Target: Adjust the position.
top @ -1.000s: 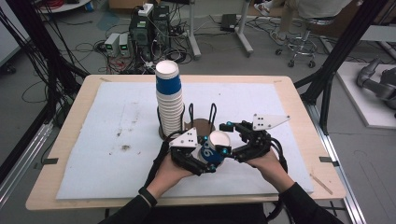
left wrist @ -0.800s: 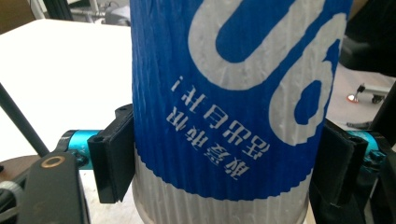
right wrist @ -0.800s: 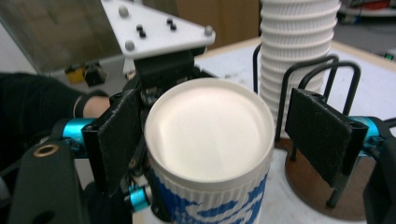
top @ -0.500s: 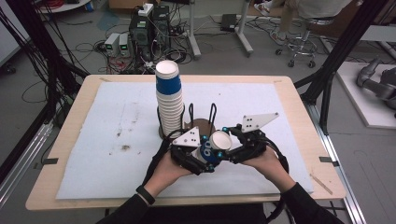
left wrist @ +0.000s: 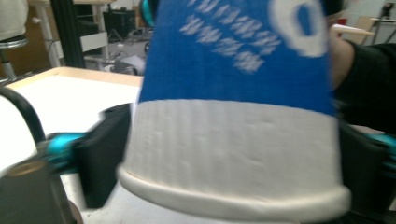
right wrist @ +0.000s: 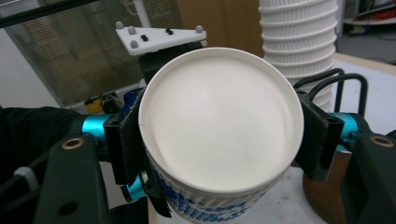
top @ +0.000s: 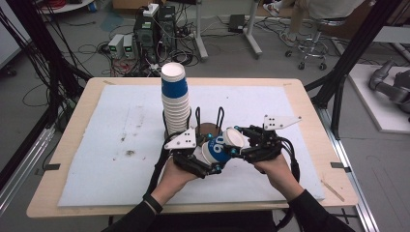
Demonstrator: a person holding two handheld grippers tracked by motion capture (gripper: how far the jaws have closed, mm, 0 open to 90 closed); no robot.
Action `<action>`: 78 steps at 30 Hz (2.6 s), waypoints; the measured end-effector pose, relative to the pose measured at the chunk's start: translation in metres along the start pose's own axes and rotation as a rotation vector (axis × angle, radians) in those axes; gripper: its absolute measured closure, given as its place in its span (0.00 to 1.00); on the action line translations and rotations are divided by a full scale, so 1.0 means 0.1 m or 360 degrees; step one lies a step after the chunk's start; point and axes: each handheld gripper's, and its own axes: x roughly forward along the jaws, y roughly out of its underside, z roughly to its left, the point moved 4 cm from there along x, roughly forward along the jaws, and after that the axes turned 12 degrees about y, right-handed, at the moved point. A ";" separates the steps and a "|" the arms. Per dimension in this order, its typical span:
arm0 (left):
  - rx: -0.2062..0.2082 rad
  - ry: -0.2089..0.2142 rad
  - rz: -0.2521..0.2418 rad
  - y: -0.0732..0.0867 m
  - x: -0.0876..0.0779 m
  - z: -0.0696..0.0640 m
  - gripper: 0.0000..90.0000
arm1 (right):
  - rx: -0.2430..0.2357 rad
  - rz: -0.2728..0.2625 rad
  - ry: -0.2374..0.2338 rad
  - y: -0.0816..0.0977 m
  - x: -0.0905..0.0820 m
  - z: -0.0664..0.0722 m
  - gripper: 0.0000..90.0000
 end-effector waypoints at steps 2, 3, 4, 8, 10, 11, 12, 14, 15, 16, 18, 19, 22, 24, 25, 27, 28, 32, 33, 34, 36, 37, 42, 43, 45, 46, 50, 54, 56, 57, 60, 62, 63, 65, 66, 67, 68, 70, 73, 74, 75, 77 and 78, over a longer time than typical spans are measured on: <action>-0.0020 0.0011 0.0011 -0.01 -0.03 0.01 0.20 | 0.0009 0.0005 -0.0007 0.00 0.00 -0.01 0.33; -0.0019 0.0021 0.0026 -0.02 -0.04 0.01 0.21 | 0.0008 0.0010 -0.0008 0.01 0.00 -0.02 0.33; -0.0021 0.0026 0.0043 -0.03 -0.04 0.02 0.21 | 0.0018 0.0021 -0.0012 0.01 0.00 -0.02 0.33; -0.0050 0.0033 0.0126 -0.07 -0.07 0.02 0.23 | -0.0042 0.0076 0.0040 0.00 0.00 -0.02 0.23; -0.0057 0.0062 0.0146 -0.08 -0.08 0.02 0.24 | -0.0088 0.0147 0.0058 -0.03 -0.01 -0.02 0.23; -0.0065 0.0074 0.0188 -0.09 -0.08 0.02 0.24 | -0.0096 0.0153 0.0049 -0.04 -0.02 -0.02 0.23; -0.0065 0.0074 0.0238 -0.10 -0.08 0.02 0.24 | -0.0104 0.0177 0.0043 -0.05 -0.04 -0.02 0.23; -0.0045 0.0071 0.0316 -0.11 -0.07 0.01 0.24 | -0.0152 0.0252 0.0050 -0.07 -0.07 -0.03 0.23; -0.0042 0.0065 0.0360 -0.11 -0.07 0.01 0.24 | -0.0173 0.0277 0.0057 -0.08 -0.08 -0.04 0.23; -0.0033 0.0062 0.0387 -0.11 -0.06 0.01 0.24 | -0.0205 0.0301 0.0070 -0.08 -0.08 -0.04 0.23; -0.0020 0.0053 0.0435 -0.11 -0.05 0.01 0.24 | -0.0243 0.0404 0.0080 -0.06 -0.08 -0.03 0.23; -0.0021 0.0054 0.0462 -0.10 -0.04 0.01 0.24 | -0.0255 0.0435 0.0079 -0.05 -0.07 -0.02 0.23; -0.0005 0.0050 0.0482 -0.10 -0.04 0.01 0.24 | -0.0282 0.0513 0.0078 0.00 -0.02 0.00 0.30; 0.0005 0.0026 0.0463 -0.11 -0.04 0.00 0.21 | -0.0266 0.0514 0.0047 0.02 -0.01 -0.01 0.30; 0.0008 0.0012 0.0415 -0.13 -0.04 0.00 0.19 | -0.0258 0.0500 0.0033 0.02 -0.02 -0.02 0.30; 0.0042 -0.0025 0.0283 -0.15 -0.06 0.00 0.16 | -0.0195 0.0439 -0.0009 0.01 -0.03 -0.06 0.32; 0.0042 -0.0023 0.0216 -0.16 -0.07 0.00 0.15 | -0.0148 0.0394 -0.0037 0.00 -0.05 -0.07 0.32; -0.0002 0.0012 0.0040 -0.21 -0.13 0.00 0.14 | -0.0074 0.0264 -0.0094 -0.02 -0.07 -0.10 0.32; -0.0005 0.0019 0.0012 -0.22 -0.14 0.00 0.14 | -0.0065 0.0234 -0.0105 -0.02 -0.08 -0.10 0.32; -0.0010 0.0026 -0.0018 -0.23 -0.16 0.00 0.14 | -0.0058 0.0210 -0.0116 -0.02 -0.08 -0.09 0.32; -0.0010 0.0032 -0.0029 -0.23 -0.17 0.00 0.16 | -0.0052 0.0176 -0.0129 -0.02 -0.07 -0.09 0.32; -0.0005 0.0038 -0.0020 -0.24 -0.18 0.00 0.17 | -0.0046 0.0179 -0.0133 -0.02 -0.07 -0.09 0.32; -0.0006 0.0084 0.0055 -0.25 -0.20 0.01 0.21 | -0.0059 0.0210 -0.0146 0.00 -0.07 -0.10 0.32; -0.0005 0.0088 0.0077 -0.25 -0.20 0.00 0.21 | -0.0086 0.0222 -0.0135 0.01 -0.07 -0.10 0.30; 0.0012 0.0081 0.0133 -0.24 -0.20 0.01 0.22 | -0.0139 0.0243 -0.0105 0.02 -0.07 -0.09 0.23; 0.0004 0.0080 0.0166 -0.24 -0.20 0.01 0.22 | -0.0149 0.0270 -0.0099 0.03 -0.07 -0.09 0.22; -0.0012 0.0089 0.0260 -0.24 -0.19 0.03 0.23 | -0.0320 0.0388 -0.0036 0.02 -0.08 -0.06 0.22; 0.0021 0.0101 0.0341 -0.25 -0.18 0.02 0.24 | -0.0415 0.0467 0.0011 0.04 -0.07 -0.04 0.23; 0.0021 0.0101 0.0322 -0.26 -0.18 0.01 0.23 | -0.0435 0.0465 0.0003 0.05 -0.06 -0.04 0.26; 0.0016 0.0108 0.0309 -0.27 -0.18 0.00 0.23 | -0.0429 0.0470 -0.0008 0.06 -0.06 -0.04 0.29; 0.0003 0.0096 0.0228 -0.29 -0.19 0.00 0.19 | -0.0419 0.0406 -0.0044 0.06 -0.07 -0.06 0.32; 0.0037 0.0064 0.0147 -0.31 -0.20 0.00 0.17 | -0.0388 0.0381 -0.0074 0.06 -0.07 -0.07 0.33; 0.0050 0.0058 0.0124 -0.32 -0.20 -0.01 0.17 | -0.0379 0.0351 -0.0079 0.05 -0.08 -0.07 0.33; 0.0057 0.0035 0.0073 -0.32 -0.21 -0.01 0.16 | -0.0356 0.0298 -0.0093 0.05 -0.08 -0.08 0.33; 0.0051 0.0031 0.0049 -0.33 -0.21 0.00 0.15 | -0.0339 0.0277 -0.0093 0.05 -0.08 -0.08 0.33; 0.0034 0.0038 0.0025 -0.33 -0.22 0.00 0.15 | -0.0327 0.0267 -0.0097 0.05 -0.08 -0.09 0.33; 0.0024 0.0043 0.0014 -0.32 -0.22 0.01 0.15 | -0.0312 0.0254 -0.0108 0.06 -0.08 -0.10 0.33; -0.0002 0.0041 0.0006 -0.31 -0.23 0.02 0.15 | -0.0286 0.0216 -0.0113 0.07 -0.07 -0.11 0.33; -0.0022 0.0064 -0.0001 -0.31 -0.24 0.03 0.17 | -0.0255 0.0202 -0.0129 0.09 -0.06 -0.13 0.33; -0.0022 0.0075 -0.0009 -0.32 -0.24 0.02 0.18 | -0.0251 0.0205 -0.0136 0.09 -0.07 -0.12 0.33; -0.0015 0.0092 -0.0007 -0.32 -0.26 0.02 0.19 | -0.0253 0.0204 -0.0140 0.08 -0.07 -0.12 0.33; -0.0014 0.0105 0.0015 -0.33 -0.26 0.02 0.20 | -0.0258 0.0202 -0.0139 0.08 -0.08 -0.11 0.33; -0.0015 0.0108 0.0018 -0.33 -0.27 0.02 0.21 | -0.0269 0.0201 -0.0131 0.08 -0.07 -0.11 0.33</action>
